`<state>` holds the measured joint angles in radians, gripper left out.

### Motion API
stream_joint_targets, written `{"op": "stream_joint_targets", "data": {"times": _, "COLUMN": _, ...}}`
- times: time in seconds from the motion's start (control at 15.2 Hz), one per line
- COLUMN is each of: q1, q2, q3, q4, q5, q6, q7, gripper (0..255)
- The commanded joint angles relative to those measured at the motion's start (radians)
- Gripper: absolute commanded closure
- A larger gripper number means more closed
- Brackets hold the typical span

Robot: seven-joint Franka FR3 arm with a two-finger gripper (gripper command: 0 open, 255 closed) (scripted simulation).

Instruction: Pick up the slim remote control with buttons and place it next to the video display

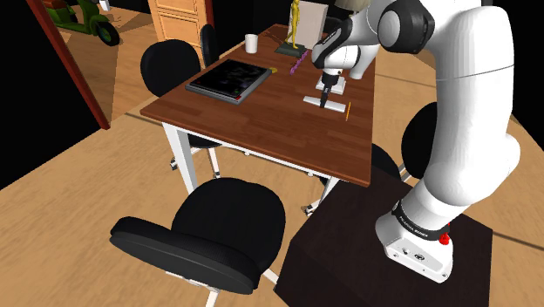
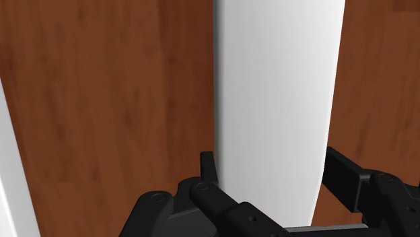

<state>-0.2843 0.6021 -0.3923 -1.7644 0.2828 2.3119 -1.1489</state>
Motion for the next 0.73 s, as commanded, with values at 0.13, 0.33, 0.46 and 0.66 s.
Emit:
{"op": "stream_joint_targets", "data": {"times": 0.13, "q1": 0.0, "q2": 0.0, "q3": 0.0, "q4": 0.0, "q5": 0.0, "q6": 0.0, "q7": 0.0, "gripper": 255}}
{"op": "stream_joint_targets", "data": {"times": 0.33, "q1": 0.0, "q2": 0.0, "q3": 0.0, "q4": 0.0, "q5": 0.0, "q6": 0.0, "q7": 0.0, "gripper": 255}}
{"op": "stream_joint_targets", "data": {"times": 0.46, "q1": 0.002, "q2": -0.009, "q3": -0.003, "q4": 0.001, "q5": -0.004, "q6": -0.009, "q7": 0.002, "gripper": 255}}
{"op": "stream_joint_targets", "data": {"times": 0.66, "q1": 0.008, "q2": -0.034, "q3": -0.012, "q4": 0.004, "q5": -0.016, "q6": -0.037, "q7": 0.009, "gripper": 255}}
